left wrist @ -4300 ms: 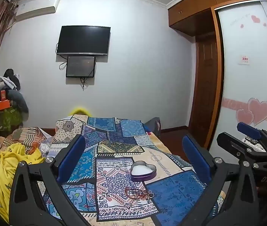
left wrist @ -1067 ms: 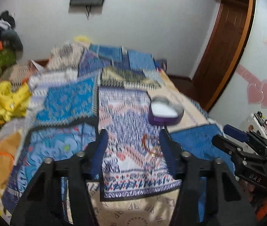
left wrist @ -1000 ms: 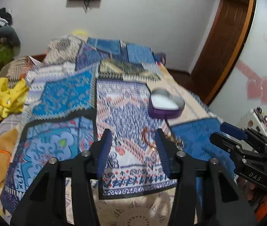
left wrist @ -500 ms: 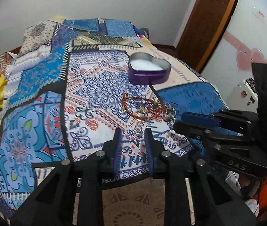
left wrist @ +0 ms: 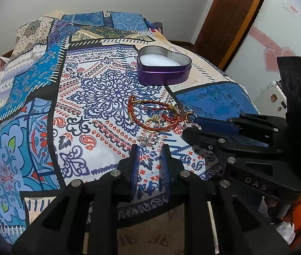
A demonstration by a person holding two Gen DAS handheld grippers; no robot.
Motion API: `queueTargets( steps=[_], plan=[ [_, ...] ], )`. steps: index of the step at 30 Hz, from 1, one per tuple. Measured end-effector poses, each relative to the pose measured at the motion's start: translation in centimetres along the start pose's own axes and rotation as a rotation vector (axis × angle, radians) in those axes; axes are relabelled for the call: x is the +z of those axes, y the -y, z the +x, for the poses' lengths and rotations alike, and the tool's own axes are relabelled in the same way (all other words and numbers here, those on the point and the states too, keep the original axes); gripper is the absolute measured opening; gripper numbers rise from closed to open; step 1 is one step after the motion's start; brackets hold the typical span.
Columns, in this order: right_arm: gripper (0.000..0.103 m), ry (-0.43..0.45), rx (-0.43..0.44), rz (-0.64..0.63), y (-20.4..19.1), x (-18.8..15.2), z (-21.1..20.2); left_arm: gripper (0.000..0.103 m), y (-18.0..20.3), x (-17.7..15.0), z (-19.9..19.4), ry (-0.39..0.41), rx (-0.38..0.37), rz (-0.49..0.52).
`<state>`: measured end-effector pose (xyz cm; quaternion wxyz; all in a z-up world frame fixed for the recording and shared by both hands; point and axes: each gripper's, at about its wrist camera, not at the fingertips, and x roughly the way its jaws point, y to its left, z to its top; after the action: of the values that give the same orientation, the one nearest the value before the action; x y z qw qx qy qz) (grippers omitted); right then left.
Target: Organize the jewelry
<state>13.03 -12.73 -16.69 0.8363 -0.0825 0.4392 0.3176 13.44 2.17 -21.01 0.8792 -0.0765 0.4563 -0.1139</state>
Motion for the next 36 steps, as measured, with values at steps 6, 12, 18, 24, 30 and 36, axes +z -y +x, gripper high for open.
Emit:
queueTargets(
  steps=[6, 12, 18, 24, 30, 36],
  plan=[
    [0.015, 0.006, -0.010, -0.006, 0.1, 0.1, 0.3, 0.020, -0.7, 0.5, 0.1, 0.007, 0.011, -0.028],
    [0.014, 0.013, -0.007, -0.004, 0.1, 0.1, 0.1, 0.020, -0.8, 1.1, 0.6, -0.001, 0.021, -0.021],
    [0.014, 0.022, -0.004, 0.009, 0.3, 0.0, -0.3, 0.013, -0.1, 1.0, 1.3, 0.003, 0.046, 0.012],
    [0.014, 0.045, -0.007, 0.019, 0.5, 0.2, -1.1, 0.005, 0.2, 1.1, 1.4, 0.011, 0.080, 0.033],
    [0.014, 0.075, -0.013, 0.026, 0.5, 0.6, -2.1, 0.000, 0.9, 1.1, 0.4, 0.036, 0.102, 0.066],
    [0.014, 0.117, -0.026, 0.033, 0.7, 1.0, -3.5, 0.000, 1.2, 1.7, -1.6, 0.084, 0.108, 0.072]
  ],
)
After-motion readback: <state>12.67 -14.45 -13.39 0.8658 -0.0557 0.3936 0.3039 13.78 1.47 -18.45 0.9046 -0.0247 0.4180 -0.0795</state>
